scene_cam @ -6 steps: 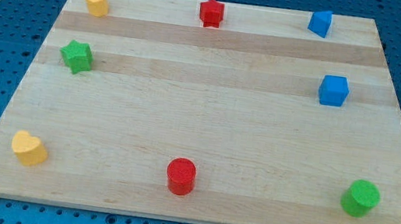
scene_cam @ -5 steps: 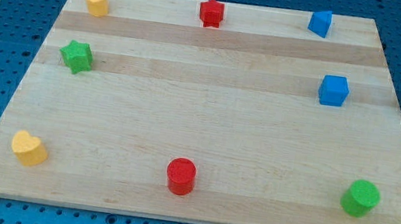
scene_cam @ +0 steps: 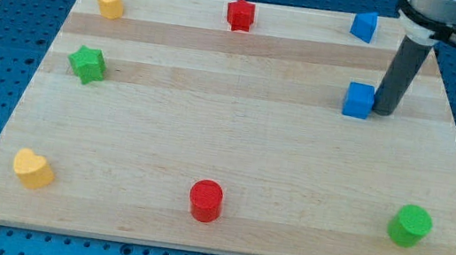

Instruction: Slide the blue cube to the center

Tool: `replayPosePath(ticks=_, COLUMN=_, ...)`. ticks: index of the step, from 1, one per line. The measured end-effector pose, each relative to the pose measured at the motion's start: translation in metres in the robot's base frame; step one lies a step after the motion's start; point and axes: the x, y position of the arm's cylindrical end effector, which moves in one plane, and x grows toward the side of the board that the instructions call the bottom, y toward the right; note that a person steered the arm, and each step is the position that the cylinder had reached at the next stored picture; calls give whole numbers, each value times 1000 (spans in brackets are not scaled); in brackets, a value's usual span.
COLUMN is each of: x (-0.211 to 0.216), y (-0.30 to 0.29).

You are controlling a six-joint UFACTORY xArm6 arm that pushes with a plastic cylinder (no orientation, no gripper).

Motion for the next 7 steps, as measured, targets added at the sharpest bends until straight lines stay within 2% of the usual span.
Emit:
replayPosePath(ticks=3, x=-12, y=-21)
replayPosePath(ticks=7, x=-12, y=-155)
